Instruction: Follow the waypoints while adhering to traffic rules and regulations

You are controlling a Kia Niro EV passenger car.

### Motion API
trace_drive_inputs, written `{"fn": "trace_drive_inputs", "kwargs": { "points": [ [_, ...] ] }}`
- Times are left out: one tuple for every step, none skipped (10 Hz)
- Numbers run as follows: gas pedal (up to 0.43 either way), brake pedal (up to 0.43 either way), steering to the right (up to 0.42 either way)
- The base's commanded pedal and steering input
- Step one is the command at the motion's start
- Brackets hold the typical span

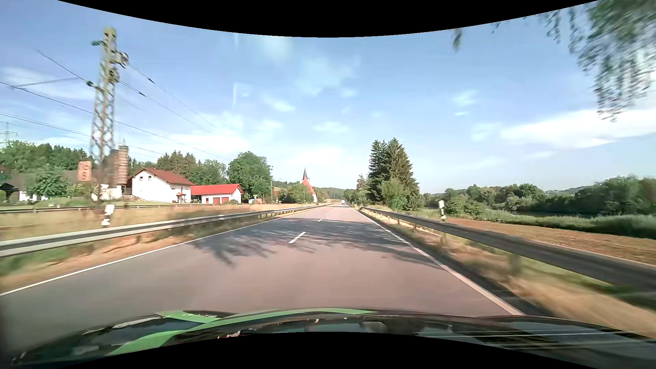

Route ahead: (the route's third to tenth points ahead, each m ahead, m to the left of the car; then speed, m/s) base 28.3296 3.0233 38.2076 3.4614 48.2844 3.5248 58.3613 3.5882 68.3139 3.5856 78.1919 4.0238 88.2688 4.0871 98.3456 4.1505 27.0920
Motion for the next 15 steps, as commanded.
{"fn": "trace_drive_inputs", "kwargs": {
  "points": [
    [0.220, 0.000, -0.003],
    [0.220, 0.000, -0.003],
    [0.228, 0.000, -0.003],
    [0.228, 0.000, -0.003],
    [0.228, 0.000, -0.005],
    [0.228, 0.000, -0.006],
    [0.240, 0.000, -0.006],
    [0.240, 0.000, -0.006],
    [0.240, 0.000, -0.006],
    [0.220, 0.000, -0.006],
    [0.197, 0.000, -0.005],
    [0.189, 0.000, -0.005],
    [0.189, 0.000, -0.004],
    [0.197, 0.000, -0.004],
    [0.197, 0.000, -0.003]
  ]
}}
